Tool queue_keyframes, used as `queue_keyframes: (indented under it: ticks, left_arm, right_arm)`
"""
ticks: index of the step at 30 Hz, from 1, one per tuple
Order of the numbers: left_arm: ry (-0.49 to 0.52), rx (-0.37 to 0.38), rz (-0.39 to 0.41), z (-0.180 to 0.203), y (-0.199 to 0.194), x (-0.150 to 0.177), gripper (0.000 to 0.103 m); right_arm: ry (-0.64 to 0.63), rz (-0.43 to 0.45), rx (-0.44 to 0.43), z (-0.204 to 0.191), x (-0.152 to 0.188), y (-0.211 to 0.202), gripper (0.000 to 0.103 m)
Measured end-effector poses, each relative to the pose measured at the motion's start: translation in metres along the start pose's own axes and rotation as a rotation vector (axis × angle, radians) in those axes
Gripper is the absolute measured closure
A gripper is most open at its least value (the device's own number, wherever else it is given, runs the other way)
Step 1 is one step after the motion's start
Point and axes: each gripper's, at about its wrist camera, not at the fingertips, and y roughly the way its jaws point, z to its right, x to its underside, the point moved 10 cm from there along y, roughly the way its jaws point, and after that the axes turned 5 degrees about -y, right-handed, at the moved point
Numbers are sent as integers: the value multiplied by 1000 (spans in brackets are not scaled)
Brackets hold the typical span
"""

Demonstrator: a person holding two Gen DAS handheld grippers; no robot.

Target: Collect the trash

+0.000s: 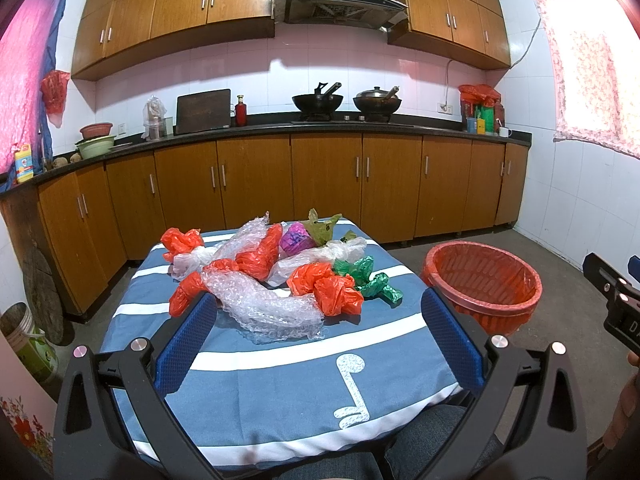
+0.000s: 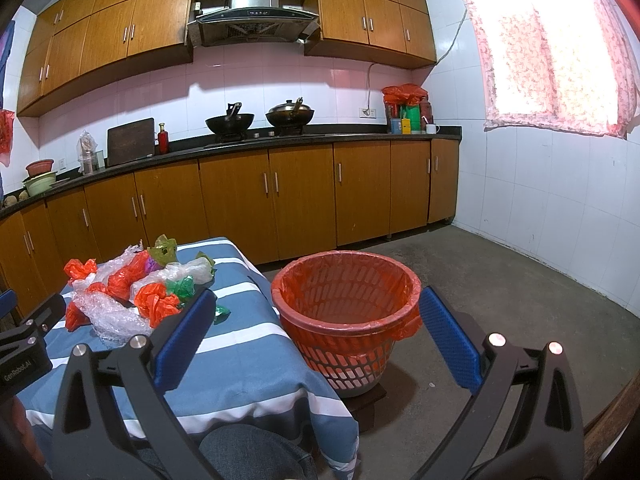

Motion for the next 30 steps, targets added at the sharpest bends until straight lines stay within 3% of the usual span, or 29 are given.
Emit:
queue_keyframes:
  ticks: [23,30]
  left_arm:
    - [6,-16,-2,0,-1,3,2]
    - [2,-15,-37,-4,12,15,2]
  right_arm:
    - [-5,-4,7,0,1,2,4]
    - [-13,-31,1,-2,3,8,4]
